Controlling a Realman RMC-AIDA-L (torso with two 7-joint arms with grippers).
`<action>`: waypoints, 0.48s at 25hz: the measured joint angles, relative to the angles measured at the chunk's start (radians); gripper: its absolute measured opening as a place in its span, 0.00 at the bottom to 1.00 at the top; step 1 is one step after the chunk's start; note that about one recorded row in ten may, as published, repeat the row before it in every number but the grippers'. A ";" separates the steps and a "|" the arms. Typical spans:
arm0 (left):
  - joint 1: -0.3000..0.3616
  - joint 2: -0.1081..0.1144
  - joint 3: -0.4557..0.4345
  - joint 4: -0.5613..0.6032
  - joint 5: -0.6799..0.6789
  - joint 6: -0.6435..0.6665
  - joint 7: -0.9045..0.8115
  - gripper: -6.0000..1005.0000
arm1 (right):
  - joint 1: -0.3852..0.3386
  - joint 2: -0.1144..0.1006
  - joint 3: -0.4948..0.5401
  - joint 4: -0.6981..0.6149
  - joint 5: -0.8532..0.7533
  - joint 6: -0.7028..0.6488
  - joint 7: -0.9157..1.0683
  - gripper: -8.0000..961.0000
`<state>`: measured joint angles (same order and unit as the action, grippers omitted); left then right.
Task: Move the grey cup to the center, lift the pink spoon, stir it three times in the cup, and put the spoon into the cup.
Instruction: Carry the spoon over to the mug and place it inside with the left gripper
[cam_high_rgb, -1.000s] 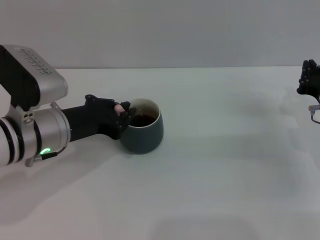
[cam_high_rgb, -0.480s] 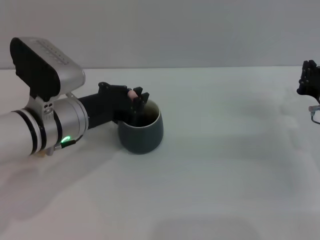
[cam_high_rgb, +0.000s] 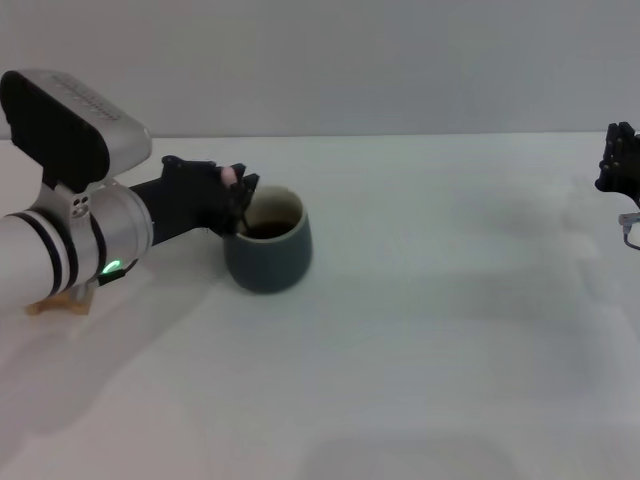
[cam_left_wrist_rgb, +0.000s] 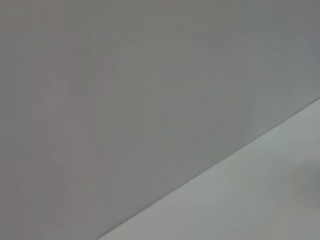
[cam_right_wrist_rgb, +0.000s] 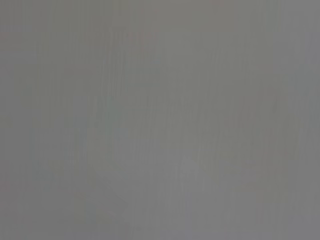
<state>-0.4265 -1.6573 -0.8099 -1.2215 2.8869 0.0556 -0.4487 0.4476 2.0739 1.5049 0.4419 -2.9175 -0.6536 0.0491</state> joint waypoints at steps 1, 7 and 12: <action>0.000 0.000 0.000 0.000 0.000 0.000 0.000 0.20 | 0.000 0.000 0.000 0.000 0.000 0.000 0.000 0.06; 0.059 0.009 -0.015 -0.057 0.000 -0.029 0.014 0.20 | 0.001 0.000 0.000 0.000 0.000 0.000 0.000 0.06; 0.081 0.010 -0.023 -0.103 0.000 -0.045 0.028 0.21 | 0.005 0.000 0.000 0.000 0.000 0.000 0.000 0.06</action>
<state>-0.3458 -1.6477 -0.8326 -1.3244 2.8869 0.0108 -0.4210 0.4524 2.0739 1.5049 0.4422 -2.9176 -0.6535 0.0491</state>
